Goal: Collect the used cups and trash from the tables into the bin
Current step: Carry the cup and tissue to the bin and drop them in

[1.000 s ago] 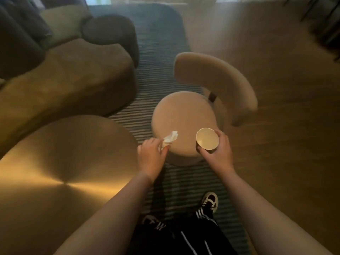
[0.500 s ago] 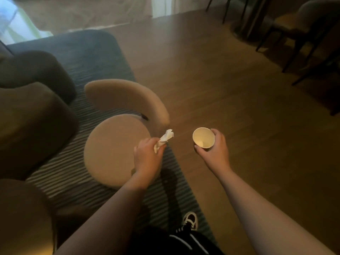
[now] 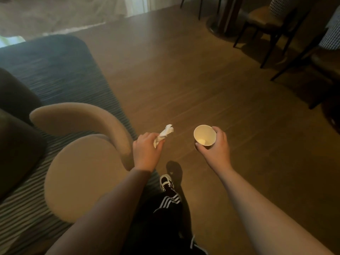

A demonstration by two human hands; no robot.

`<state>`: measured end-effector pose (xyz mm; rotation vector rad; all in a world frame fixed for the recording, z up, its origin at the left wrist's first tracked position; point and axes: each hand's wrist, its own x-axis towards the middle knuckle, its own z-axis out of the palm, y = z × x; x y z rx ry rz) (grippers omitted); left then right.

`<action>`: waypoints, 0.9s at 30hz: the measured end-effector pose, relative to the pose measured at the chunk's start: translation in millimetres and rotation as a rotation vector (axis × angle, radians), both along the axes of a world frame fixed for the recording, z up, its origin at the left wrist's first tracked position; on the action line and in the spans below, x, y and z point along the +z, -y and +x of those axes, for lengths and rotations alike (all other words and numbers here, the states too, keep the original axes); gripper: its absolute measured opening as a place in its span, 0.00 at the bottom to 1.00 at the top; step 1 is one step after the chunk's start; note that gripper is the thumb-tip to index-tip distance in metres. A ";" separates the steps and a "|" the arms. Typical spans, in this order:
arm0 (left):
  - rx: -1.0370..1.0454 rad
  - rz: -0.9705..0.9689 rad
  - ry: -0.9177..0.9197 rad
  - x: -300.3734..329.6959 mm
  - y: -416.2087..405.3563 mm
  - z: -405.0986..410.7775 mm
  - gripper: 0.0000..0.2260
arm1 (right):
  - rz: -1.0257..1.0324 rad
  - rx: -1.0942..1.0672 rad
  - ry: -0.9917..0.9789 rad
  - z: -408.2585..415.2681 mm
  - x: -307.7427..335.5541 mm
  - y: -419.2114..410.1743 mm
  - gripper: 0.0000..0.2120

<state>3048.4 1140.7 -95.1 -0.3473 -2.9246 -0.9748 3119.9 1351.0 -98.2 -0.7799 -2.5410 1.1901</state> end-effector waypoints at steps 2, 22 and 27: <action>0.007 -0.005 -0.008 -6.0 -15.8 -28.6 0.09 | 0.005 0.004 -0.003 -29.1 -2.5 -15.6 0.36; 0.288 -0.012 -0.028 -8.8 -90.3 -338.9 0.07 | 0.007 0.320 -0.012 -398.0 10.2 -97.5 0.36; 0.394 -0.011 -0.036 -21.3 -122.0 -422.5 0.07 | 0.031 0.432 -0.030 -505.4 -1.7 -131.9 0.36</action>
